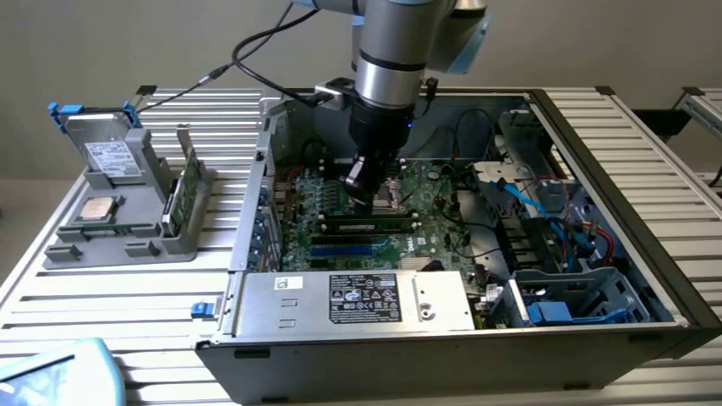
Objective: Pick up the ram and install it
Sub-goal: 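Press down the ram until it locks into place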
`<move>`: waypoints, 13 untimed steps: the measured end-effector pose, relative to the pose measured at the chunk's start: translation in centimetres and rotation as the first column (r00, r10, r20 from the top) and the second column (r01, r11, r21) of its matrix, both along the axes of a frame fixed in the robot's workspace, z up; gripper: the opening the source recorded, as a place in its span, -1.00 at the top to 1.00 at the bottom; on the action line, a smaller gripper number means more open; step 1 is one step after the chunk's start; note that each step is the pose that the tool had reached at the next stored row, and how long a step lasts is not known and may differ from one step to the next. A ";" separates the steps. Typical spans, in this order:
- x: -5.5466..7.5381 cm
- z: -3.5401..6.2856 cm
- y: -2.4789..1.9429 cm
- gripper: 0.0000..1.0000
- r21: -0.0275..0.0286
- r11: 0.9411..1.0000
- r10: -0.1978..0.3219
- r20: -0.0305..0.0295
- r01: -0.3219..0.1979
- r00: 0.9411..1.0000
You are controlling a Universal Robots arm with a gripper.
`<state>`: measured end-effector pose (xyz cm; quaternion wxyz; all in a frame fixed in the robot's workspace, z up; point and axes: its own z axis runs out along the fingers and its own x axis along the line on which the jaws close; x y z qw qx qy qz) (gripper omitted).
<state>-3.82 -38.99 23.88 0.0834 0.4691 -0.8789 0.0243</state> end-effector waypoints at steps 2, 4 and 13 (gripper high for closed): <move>0.0 0.00 0.00 0.80 0.000 1.000 -0.028 0.000 0.028 1.000; 0.0 0.03 0.00 0.80 -0.003 0.999 -0.049 0.000 0.049 0.999; 0.0 0.17 0.00 0.80 -0.038 0.992 -0.119 0.005 0.119 0.993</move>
